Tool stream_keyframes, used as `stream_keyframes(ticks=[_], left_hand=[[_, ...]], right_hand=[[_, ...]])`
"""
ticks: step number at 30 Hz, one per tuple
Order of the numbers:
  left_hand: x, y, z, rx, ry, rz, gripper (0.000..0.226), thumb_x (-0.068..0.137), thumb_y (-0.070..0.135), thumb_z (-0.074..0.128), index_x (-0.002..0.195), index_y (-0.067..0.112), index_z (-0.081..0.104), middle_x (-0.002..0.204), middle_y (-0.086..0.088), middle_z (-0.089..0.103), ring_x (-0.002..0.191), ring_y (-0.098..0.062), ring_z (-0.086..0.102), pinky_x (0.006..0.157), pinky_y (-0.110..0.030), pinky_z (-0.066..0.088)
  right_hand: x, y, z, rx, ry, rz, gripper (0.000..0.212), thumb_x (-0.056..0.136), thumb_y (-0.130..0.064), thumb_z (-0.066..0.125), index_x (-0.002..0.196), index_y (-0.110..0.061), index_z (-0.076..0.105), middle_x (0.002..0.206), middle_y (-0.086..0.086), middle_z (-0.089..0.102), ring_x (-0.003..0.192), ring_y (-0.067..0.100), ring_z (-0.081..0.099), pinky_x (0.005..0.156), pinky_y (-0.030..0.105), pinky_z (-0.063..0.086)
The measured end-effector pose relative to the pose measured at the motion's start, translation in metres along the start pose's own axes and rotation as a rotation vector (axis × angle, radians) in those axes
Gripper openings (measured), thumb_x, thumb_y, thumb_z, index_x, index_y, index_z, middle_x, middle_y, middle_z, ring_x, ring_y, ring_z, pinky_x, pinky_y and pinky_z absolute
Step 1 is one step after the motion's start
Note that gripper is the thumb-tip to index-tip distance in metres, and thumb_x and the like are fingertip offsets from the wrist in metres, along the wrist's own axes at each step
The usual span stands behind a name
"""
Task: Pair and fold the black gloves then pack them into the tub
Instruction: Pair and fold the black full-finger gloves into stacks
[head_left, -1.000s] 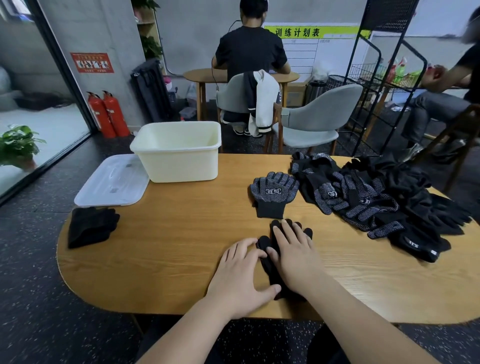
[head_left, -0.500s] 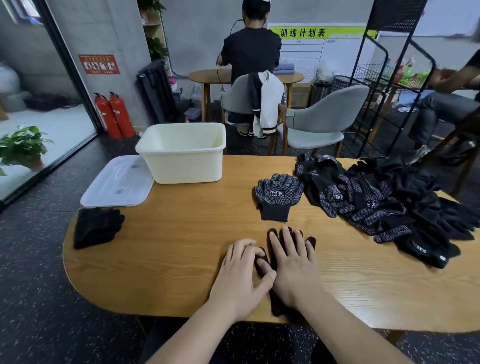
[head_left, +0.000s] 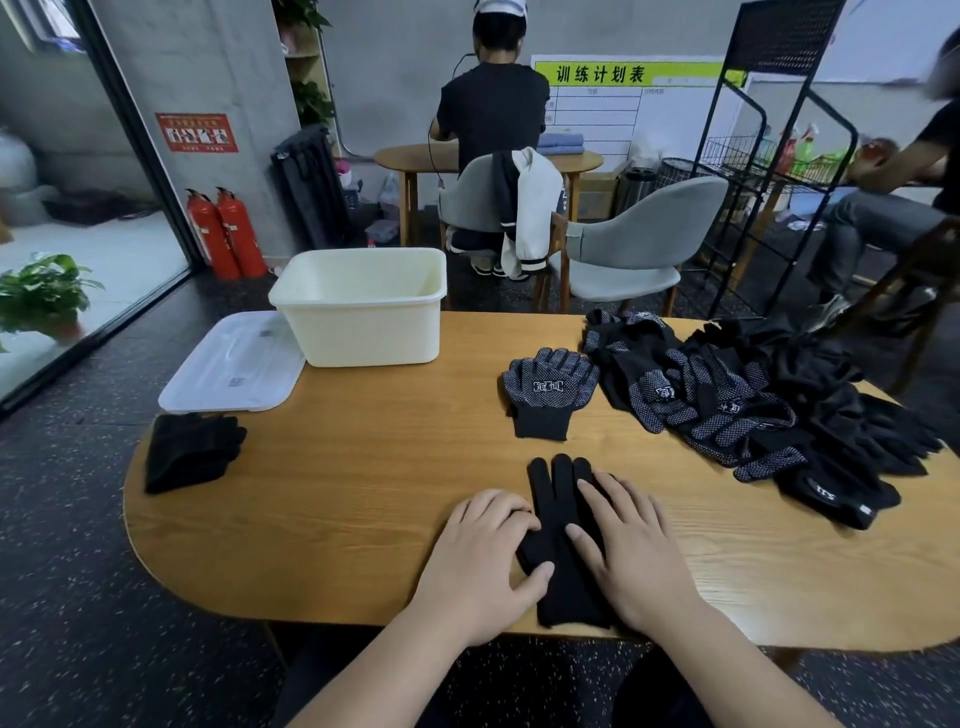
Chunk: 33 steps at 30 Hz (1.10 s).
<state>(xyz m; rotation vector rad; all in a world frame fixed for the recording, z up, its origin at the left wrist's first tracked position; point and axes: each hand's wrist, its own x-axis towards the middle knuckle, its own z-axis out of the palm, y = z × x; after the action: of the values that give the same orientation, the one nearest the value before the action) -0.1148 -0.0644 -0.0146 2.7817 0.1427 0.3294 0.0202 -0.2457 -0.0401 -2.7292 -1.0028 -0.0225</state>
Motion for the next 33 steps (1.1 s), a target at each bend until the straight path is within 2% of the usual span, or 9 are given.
stream_keyframes(ticks=[2, 3, 8, 14, 17, 19, 21, 28, 33], left_hand=[[0.000, 0.001, 0.000, 0.021, 0.006, -0.014, 0.054, 0.100, 0.065, 0.039, 0.141, 0.034, 0.057, 0.146, 0.023, 0.041, 0.144, -0.002, 0.025, 0.124, -0.030, 0.022], [0.000, 0.001, 0.001, 0.024, 0.008, -0.028, 0.056, 0.101, 0.065, 0.039, 0.143, 0.034, 0.057, 0.148, 0.023, 0.041, 0.146, -0.003, 0.024, 0.125, -0.032, 0.022], [0.000, -0.002, 0.004, 0.003, -0.014, -0.066, 0.065, 0.100, 0.070, 0.035, 0.154, 0.035, 0.047, 0.162, 0.022, 0.029, 0.155, -0.002, 0.011, 0.130, -0.034, 0.014], [0.000, -0.006, 0.004, -0.052, -0.027, -0.002, 0.060, 0.099, 0.071, 0.045, 0.150, 0.040, 0.051, 0.159, 0.028, 0.033, 0.153, 0.006, 0.011, 0.129, -0.030, 0.012], [0.000, -0.007, 0.006, -0.082, 0.021, -0.009, 0.056, 0.099, 0.067, 0.049, 0.148, 0.041, 0.053, 0.159, 0.028, 0.033, 0.154, 0.006, 0.011, 0.127, -0.025, 0.008], [-0.001, -0.009, 0.005, -0.135, 0.039, -0.008, 0.052, 0.097, 0.065, 0.055, 0.143, 0.041, 0.057, 0.154, 0.031, 0.036, 0.153, 0.004, 0.017, 0.126, -0.025, 0.012], [-0.001, -0.011, 0.003, -0.175, 0.024, 0.001, 0.048, 0.094, 0.065, 0.060, 0.136, 0.043, 0.061, 0.148, 0.034, 0.039, 0.149, 0.003, 0.024, 0.125, -0.028, 0.018], [-0.003, -0.008, 0.004, -0.108, -0.016, 0.016, 0.042, 0.098, 0.064, 0.054, 0.135, 0.044, 0.059, 0.154, 0.028, 0.032, 0.148, 0.001, 0.021, 0.123, -0.024, 0.015], [-0.004, -0.007, 0.001, -0.130, -0.007, 0.007, 0.039, 0.099, 0.057, 0.055, 0.136, 0.042, 0.059, 0.158, 0.025, 0.028, 0.149, 0.001, 0.019, 0.120, -0.017, 0.006]], right_hand=[[0.001, 0.006, -0.002, 0.035, -0.040, -0.028, 0.080, 0.096, -0.075, 0.004, 0.166, -0.039, 0.018, 0.174, -0.016, 0.004, 0.161, 0.013, -0.001, 0.131, 0.042, 0.004], [0.000, 0.007, -0.004, 0.047, -0.021, -0.045, 0.077, 0.098, -0.074, 0.006, 0.166, -0.039, 0.019, 0.175, -0.016, 0.003, 0.162, 0.013, -0.002, 0.131, 0.043, 0.005], [-0.013, 0.012, -0.003, 0.097, 0.142, -0.127, 0.057, 0.103, -0.065, 0.039, 0.147, -0.032, 0.056, 0.159, -0.014, 0.044, 0.149, 0.017, 0.035, 0.119, 0.049, 0.038], [-0.016, 0.012, -0.005, 0.209, 0.168, -0.152, 0.051, 0.101, -0.062, 0.052, 0.145, -0.037, 0.057, 0.160, -0.021, 0.041, 0.152, 0.013, 0.032, 0.121, 0.041, 0.036], [-0.024, 0.014, -0.016, 0.411, 0.223, -0.208, 0.031, 0.097, -0.053, 0.067, 0.125, -0.040, 0.071, 0.141, -0.030, 0.055, 0.138, 0.011, 0.045, 0.111, 0.037, 0.044], [-0.028, 0.014, -0.018, 0.415, 0.239, -0.269, 0.019, 0.093, -0.055, 0.072, 0.105, -0.042, 0.077, 0.122, -0.031, 0.062, 0.124, 0.012, 0.053, 0.099, 0.035, 0.048], [-0.029, 0.014, -0.015, 0.365, 0.218, -0.316, 0.019, 0.091, -0.060, 0.073, 0.097, -0.043, 0.076, 0.114, -0.031, 0.061, 0.117, 0.010, 0.053, 0.094, 0.035, 0.048], [-0.031, 0.011, -0.012, 0.300, 0.253, -0.344, 0.018, 0.094, -0.056, 0.072, 0.100, -0.041, 0.076, 0.115, -0.028, 0.061, 0.112, 0.011, 0.052, 0.090, 0.039, 0.048], [-0.031, 0.011, -0.014, 0.316, 0.156, -0.373, 0.024, 0.087, -0.059, 0.075, 0.106, -0.043, 0.074, 0.118, -0.032, 0.058, 0.119, 0.008, 0.049, 0.094, 0.040, 0.048]])
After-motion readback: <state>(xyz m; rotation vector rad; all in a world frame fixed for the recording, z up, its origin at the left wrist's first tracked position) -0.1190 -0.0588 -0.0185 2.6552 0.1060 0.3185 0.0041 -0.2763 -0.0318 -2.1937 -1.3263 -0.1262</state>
